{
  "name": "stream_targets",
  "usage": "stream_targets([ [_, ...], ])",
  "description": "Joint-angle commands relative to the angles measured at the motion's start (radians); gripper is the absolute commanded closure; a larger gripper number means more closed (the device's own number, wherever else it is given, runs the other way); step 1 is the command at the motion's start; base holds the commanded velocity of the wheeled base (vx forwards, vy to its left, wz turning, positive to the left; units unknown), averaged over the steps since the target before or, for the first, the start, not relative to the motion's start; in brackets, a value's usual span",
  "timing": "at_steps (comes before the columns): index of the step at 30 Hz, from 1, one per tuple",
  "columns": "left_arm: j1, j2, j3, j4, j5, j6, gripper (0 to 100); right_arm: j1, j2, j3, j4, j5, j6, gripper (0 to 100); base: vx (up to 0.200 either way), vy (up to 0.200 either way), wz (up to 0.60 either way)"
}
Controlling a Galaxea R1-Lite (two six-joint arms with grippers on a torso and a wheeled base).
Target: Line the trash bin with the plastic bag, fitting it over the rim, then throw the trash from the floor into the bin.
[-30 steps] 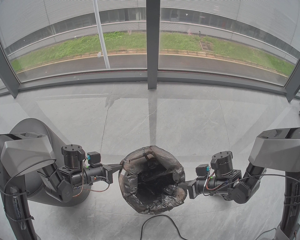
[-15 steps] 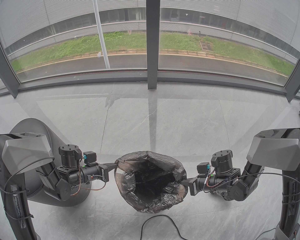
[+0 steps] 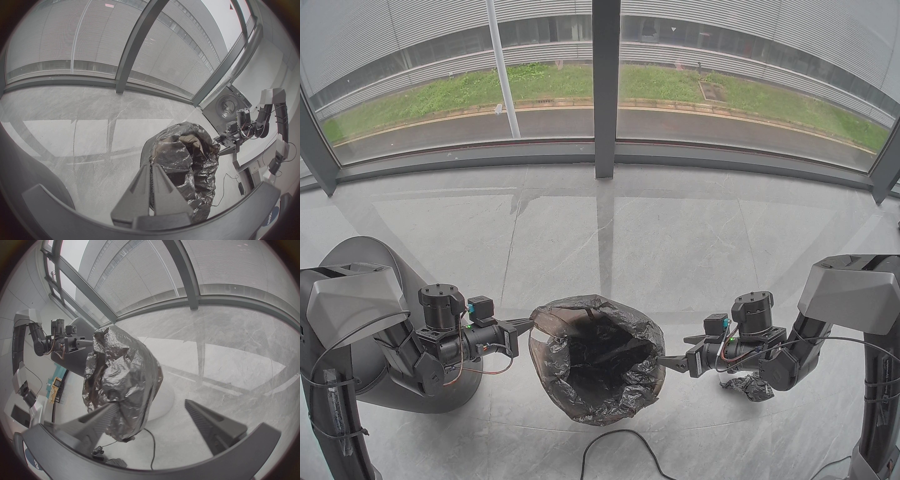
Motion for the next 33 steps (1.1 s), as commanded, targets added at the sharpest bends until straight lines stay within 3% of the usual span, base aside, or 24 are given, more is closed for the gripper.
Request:
stream_targets([
  [1,-0.003,0.005,-0.019,0.005,0.0,-0.001,100,-0.003,0.037,-0.071,0.004,0.0,-0.002,0,0.0,0.0,0.0],
  [6,-0.011,0.008,-0.017,0.005,0.0,-0.001,100,-0.014,0.069,-0.123,0.007,-0.012,-0.008,0,0.0,0.0,0.0],
  [11,-0.003,0.022,-0.017,0.005,0.002,-0.001,100,-0.02,0.095,-0.183,0.008,-0.076,-0.004,0,0.0,0.0,0.0],
  [26,0.015,0.054,-0.026,-0.001,0.02,0.001,100,-0.028,0.048,-0.155,0.002,-0.078,-0.004,0,0.0,0.0,0.0],
  [27,0.017,0.054,-0.026,-0.003,0.019,0.001,0,-0.026,0.037,-0.141,0.001,-0.078,-0.002,0,0.0,0.0,0.0],
  [33,0.017,0.057,-0.025,-0.004,0.023,-0.001,0,-0.023,0.02,-0.109,-0.002,-0.078,-0.004,0,0.0,0.0,0.0],
])
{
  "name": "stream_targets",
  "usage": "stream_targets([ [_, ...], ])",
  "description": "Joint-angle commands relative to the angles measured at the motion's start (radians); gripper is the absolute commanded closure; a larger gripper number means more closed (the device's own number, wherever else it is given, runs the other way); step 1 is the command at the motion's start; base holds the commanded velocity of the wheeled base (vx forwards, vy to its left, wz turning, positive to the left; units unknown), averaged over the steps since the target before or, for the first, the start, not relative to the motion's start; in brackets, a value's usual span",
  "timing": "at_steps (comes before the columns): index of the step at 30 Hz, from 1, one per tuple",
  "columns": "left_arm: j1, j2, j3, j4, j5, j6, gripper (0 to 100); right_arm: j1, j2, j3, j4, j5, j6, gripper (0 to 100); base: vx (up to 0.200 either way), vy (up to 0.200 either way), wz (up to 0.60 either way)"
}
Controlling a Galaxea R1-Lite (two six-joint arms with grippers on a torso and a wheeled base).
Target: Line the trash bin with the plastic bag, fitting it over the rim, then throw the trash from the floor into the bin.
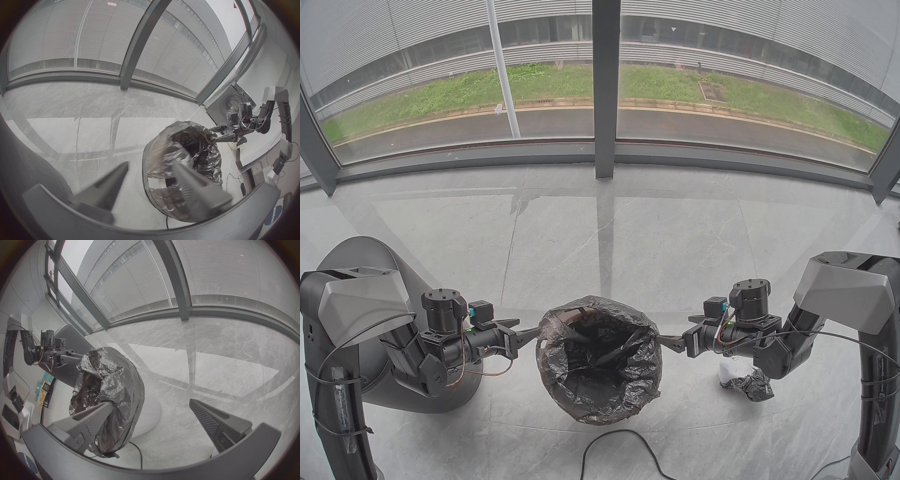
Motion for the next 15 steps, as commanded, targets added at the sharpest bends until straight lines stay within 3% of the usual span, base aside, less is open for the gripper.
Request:
stream_targets([
  [1,0.001,0.004,-0.002,0.002,0.002,-0.001,0,0.002,-0.022,0.022,-0.001,0.0,-0.002,0,0.0,0.0,0.0],
  [15,0.008,0.006,0.009,-0.028,0.025,-0.001,0,0.016,-0.045,0.006,0.0,0.005,0.003,0,0.0,0.0,0.0],
])
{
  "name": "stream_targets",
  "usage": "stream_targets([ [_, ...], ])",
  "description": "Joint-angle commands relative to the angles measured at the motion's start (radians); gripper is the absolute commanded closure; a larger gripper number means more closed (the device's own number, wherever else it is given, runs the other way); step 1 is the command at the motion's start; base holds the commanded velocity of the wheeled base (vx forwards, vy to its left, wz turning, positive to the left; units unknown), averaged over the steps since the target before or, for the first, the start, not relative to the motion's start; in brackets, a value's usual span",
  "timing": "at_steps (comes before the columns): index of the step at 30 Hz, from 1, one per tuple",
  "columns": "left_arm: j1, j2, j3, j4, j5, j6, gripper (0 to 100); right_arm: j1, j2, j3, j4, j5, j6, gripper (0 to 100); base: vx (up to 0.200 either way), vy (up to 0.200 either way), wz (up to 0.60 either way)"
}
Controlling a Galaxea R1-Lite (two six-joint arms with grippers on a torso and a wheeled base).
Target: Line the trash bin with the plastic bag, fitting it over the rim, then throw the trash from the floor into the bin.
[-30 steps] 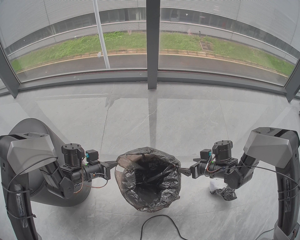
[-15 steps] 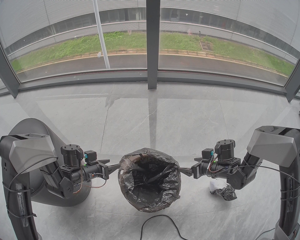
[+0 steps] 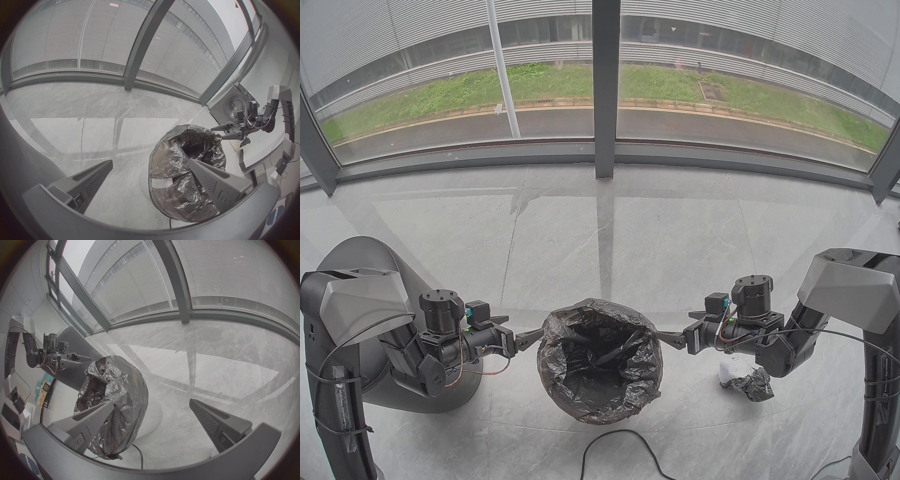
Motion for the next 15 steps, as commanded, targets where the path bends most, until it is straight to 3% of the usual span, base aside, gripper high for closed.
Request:
stream_targets([
  [1,-0.018,-0.006,0.012,-0.017,0.003,-0.001,0,0.034,-0.014,-0.008,0.002,0.003,0.004,0,0.0,0.0,0.0],
  [6,-0.053,-0.015,0.036,-0.025,0.003,-0.001,0,0.06,0.054,-0.022,0.002,-0.001,0.005,0,0.0,0.0,0.0],
  [15,-0.062,-0.046,0.068,-0.034,0.003,-0.001,0,0.02,0.104,-0.108,0.001,-0.046,0.051,0,0.0,0.0,0.0],
])
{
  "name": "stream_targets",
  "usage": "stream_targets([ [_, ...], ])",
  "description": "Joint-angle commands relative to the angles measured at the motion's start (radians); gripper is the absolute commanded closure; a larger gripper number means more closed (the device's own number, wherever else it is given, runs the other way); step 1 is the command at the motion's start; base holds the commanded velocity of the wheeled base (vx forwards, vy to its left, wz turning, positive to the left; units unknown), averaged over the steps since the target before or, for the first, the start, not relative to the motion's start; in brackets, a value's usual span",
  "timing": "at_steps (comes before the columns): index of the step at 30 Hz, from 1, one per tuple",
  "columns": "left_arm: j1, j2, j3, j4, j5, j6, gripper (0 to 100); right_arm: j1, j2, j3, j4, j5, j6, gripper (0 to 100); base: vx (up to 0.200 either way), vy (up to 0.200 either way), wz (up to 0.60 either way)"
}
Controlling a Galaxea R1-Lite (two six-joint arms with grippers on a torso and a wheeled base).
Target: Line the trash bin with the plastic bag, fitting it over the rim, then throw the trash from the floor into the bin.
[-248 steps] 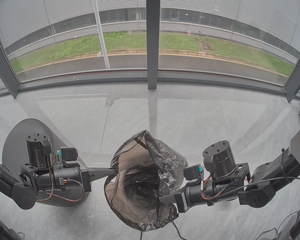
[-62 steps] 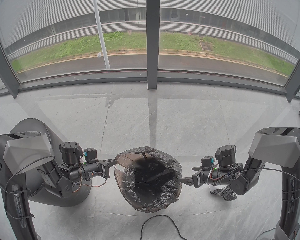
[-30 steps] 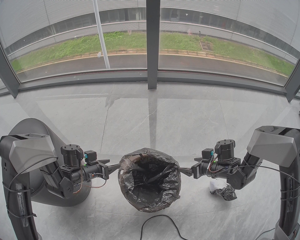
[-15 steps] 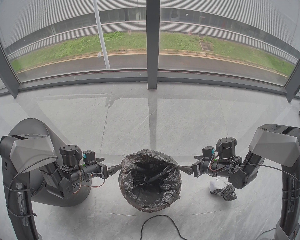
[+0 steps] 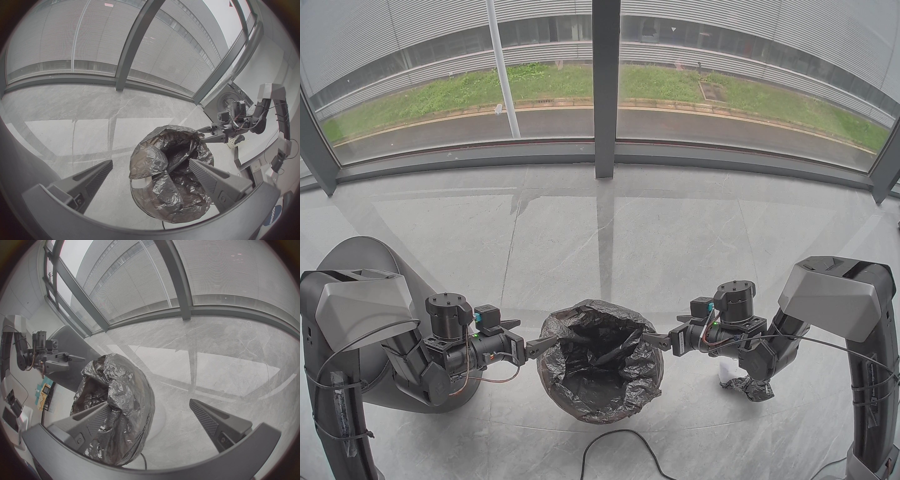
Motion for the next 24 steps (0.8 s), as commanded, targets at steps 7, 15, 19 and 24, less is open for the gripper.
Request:
stream_targets([
  [7,0.003,-0.003,0.018,-0.028,0.0,-0.001,0,-0.078,0.018,0.003,-0.002,-0.009,0.0,0,0.0,0.0,0.0],
  [15,0.005,0.016,0.02,-0.033,0.0,-0.001,0,-0.064,0.035,0.04,-0.003,-0.009,0.006,0,0.0,0.0,0.0],
  [19,0.005,0.017,0.032,-0.043,-0.002,-0.001,0,-0.058,0.058,0.022,-0.002,-0.007,0.01,0,0.0,0.0,0.0],
  [24,0.005,0.03,0.036,-0.046,0.0,-0.001,0,-0.063,0.067,-0.015,-0.013,-0.014,0.019,0,0.0,0.0,0.0],
])
